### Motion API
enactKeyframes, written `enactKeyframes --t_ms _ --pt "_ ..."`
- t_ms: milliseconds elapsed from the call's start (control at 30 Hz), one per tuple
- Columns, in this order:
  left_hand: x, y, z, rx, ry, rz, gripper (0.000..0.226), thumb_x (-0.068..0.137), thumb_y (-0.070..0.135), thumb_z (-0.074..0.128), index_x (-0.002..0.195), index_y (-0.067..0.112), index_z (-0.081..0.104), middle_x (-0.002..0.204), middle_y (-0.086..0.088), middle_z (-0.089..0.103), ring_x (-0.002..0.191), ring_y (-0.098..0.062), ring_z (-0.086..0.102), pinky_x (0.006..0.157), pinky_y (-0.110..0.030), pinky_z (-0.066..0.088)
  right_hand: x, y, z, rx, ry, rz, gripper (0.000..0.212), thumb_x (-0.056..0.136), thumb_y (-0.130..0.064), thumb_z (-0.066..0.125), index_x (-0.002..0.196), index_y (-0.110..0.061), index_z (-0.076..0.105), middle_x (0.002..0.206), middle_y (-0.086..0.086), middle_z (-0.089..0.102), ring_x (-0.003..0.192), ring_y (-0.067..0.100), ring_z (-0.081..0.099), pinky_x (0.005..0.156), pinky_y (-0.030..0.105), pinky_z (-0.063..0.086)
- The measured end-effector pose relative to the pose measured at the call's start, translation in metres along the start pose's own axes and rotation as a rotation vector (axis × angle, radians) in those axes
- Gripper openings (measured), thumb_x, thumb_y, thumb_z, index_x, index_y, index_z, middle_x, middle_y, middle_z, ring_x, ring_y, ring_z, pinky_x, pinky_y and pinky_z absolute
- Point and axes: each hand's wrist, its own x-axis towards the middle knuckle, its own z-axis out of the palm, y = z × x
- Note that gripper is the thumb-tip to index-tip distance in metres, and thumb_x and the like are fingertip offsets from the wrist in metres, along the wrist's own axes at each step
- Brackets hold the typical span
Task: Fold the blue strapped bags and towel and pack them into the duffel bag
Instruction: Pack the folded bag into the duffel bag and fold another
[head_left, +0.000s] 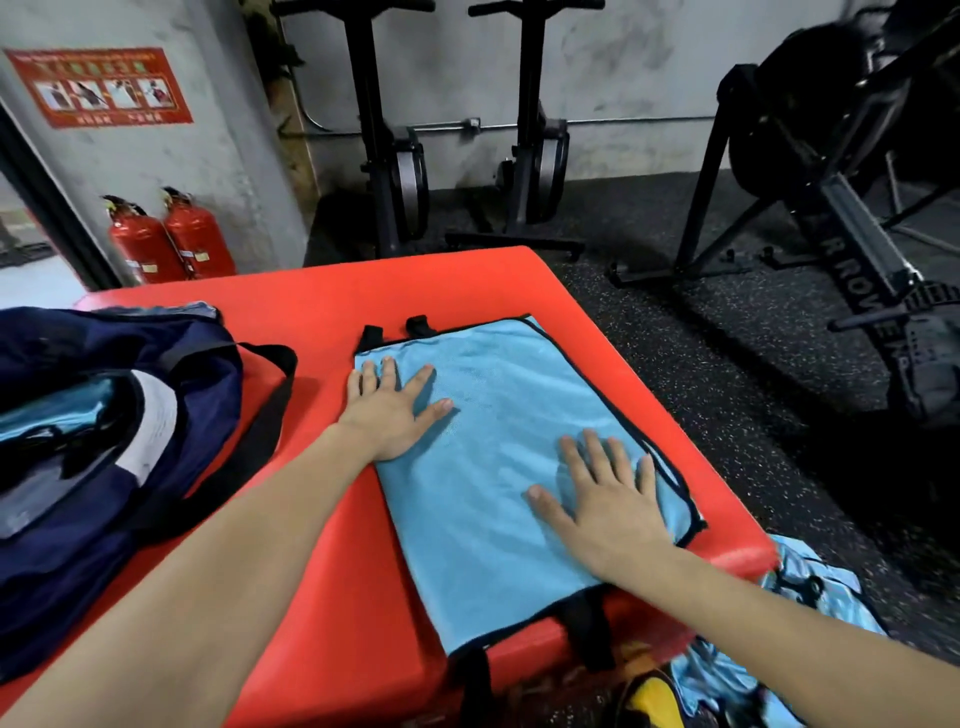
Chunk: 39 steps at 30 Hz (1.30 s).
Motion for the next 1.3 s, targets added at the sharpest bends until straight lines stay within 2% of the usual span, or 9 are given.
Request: enactKeyframes --t_ms 200,300,367,467,600,833,1067,1167,1300 --pt "-0.051 0.021 0.0 -0.009 0.122 0.189 0.073 0.096 0.071 0.019 0.158 0.032 0.019 0.167 -0.007 0.015 0.155 -0.03 0.0 0.123 -0.054 -0.005 -0.005 0.003 -0.019 0.044 -0.027 -0.036 0.09 0.088 -0.082 0.023 0.16 -0.03 0.011 0.169 0.0 0.001 0.154 0.026 -0.005 0.123 0.052 -0.005" --pt "-0.11 0.036 0.001 -0.212 0.186 0.334 0.09 0.087 0.083 0.009 0.147 0.028 0.046 0.156 -0.003 0.041 0.149 -0.025 0.027 0.122 -0.05 0.02 -0.01 0.032 -0.032 0.007 -0.006 -0.163 0.084 0.088 -0.08 0.03 0.156 -0.03 0.026 0.166 -0.001 0.018 0.153 0.024 0.008 0.124 0.049 0.005" --pt "-0.147 0.042 0.004 -0.307 0.253 0.445 0.082 0.09 0.081 0.019 0.133 0.026 0.062 0.136 0.002 0.059 0.131 -0.02 0.047 0.107 -0.046 0.042 -0.017 0.047 -0.037 -0.041 0.004 -0.195 0.077 0.09 -0.077 0.035 0.15 -0.03 0.038 0.161 -0.002 0.029 0.15 0.023 0.017 0.122 0.048 0.011" --pt "-0.191 0.046 0.007 -0.378 0.221 0.535 0.064 0.091 0.074 0.042 0.121 0.024 0.07 0.113 0.007 0.064 0.112 -0.011 0.054 0.097 -0.029 0.047 -0.029 0.058 -0.045 -0.116 -0.003 -0.237 0.071 0.089 -0.076 0.039 0.143 -0.031 0.047 0.152 -0.005 0.039 0.143 0.022 0.03 0.117 0.041 0.027" --pt "-0.224 0.05 0.008 -0.388 0.159 0.515 0.07 0.079 0.079 0.055 0.12 0.025 0.07 0.107 0.011 0.061 0.108 -0.006 0.052 0.095 -0.016 0.041 -0.042 0.069 -0.051 -0.111 -0.042 -0.277 0.06 0.09 -0.069 0.05 0.137 -0.031 0.054 0.139 -0.009 0.049 0.13 0.018 0.043 0.107 0.039 0.039" --pt "-0.249 0.055 0.019 -0.321 0.17 0.432 0.053 0.079 0.051 0.078 0.119 0.017 0.07 0.109 0.001 0.065 0.11 -0.014 0.054 0.096 -0.021 0.04 -0.062 0.091 -0.053 0.005 -0.086 -0.324 0.067 0.082 -0.076 0.051 0.125 -0.026 0.064 0.119 -0.009 0.058 0.117 0.013 0.055 0.103 0.031 0.043" --pt "-0.262 0.048 0.019 -0.257 0.188 0.395 0.029 0.087 0.043 0.071 0.106 0.021 0.071 0.103 0.004 0.068 0.103 -0.014 0.059 0.088 -0.032 0.049 -0.079 0.088 -0.055 -0.196 -0.085 -0.421 0.065 0.078 -0.067 0.069 0.13 -0.031 0.056 0.125 -0.011 0.054 0.12 0.011 0.051 0.101 0.033 0.043" --pt "-0.267 0.034 0.009 -0.336 0.202 0.371 0.027 0.089 0.044 0.07 0.101 0.02 0.072 0.094 0.003 0.07 0.091 -0.014 0.063 0.081 -0.031 0.049 -0.086 0.083 -0.05 -0.37 -0.008 -0.47 0.049 0.085 -0.056 0.065 0.126 -0.031 0.054 0.123 -0.011 0.054 0.122 0.014 0.05 0.096 0.035 0.038" --pt "-0.274 0.02 -0.011 -0.515 0.297 0.268 0.016 0.089 0.039 0.074 0.09 0.024 0.068 0.078 0.01 0.068 0.074 -0.005 0.062 0.072 -0.028 0.05 -0.093 0.075 -0.047 -0.343 0.097 -0.538 0.024 0.087 -0.039 0.06 0.108 -0.028 0.062 0.109 -0.007 0.063 0.111 0.018 0.059 0.089 0.034 0.037"
